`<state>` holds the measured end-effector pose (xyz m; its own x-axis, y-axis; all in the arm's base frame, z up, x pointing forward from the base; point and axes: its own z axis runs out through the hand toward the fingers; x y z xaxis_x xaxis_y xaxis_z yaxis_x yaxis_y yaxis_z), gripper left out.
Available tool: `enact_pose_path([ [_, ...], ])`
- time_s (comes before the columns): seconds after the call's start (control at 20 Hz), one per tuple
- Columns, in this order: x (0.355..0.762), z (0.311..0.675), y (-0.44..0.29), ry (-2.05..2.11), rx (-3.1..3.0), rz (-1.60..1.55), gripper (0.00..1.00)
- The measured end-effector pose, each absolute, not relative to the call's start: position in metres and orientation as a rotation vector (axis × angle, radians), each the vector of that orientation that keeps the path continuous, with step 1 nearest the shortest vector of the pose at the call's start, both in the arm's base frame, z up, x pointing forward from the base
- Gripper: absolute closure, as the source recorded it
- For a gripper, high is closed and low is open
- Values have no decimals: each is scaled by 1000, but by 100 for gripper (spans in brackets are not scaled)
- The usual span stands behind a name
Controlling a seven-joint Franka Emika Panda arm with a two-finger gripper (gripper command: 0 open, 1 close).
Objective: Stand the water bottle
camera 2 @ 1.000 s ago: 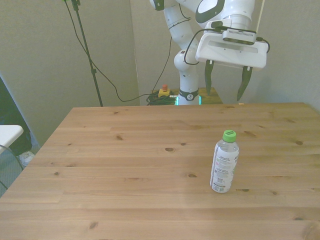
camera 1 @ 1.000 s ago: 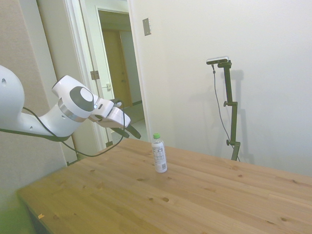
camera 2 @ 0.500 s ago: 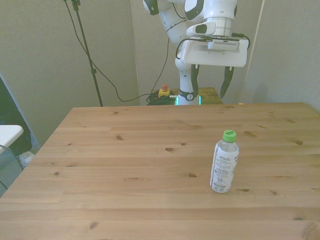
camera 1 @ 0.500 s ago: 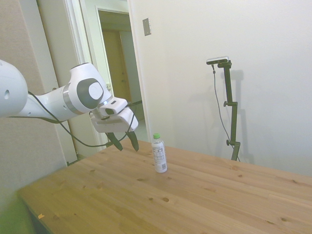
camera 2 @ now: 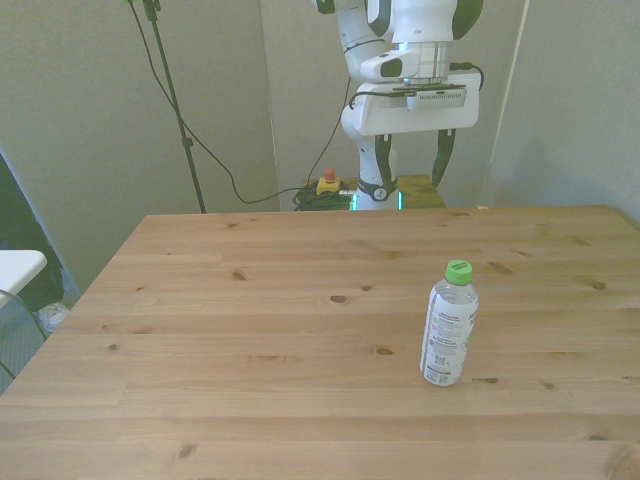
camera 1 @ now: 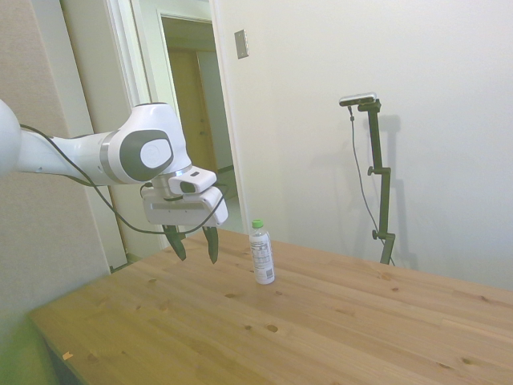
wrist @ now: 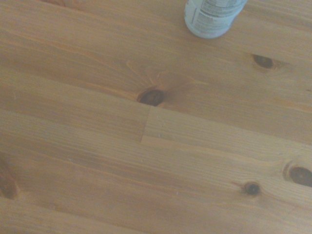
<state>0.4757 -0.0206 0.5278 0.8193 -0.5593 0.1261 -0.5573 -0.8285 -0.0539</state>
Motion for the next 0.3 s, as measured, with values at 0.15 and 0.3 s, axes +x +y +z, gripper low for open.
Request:
enact_pose_path([
  [0.15, 469, 530, -27, 924, -3002, -209, 0],
  [0.3, 462, 533, -35, 927, -3010, -212, 0],
])
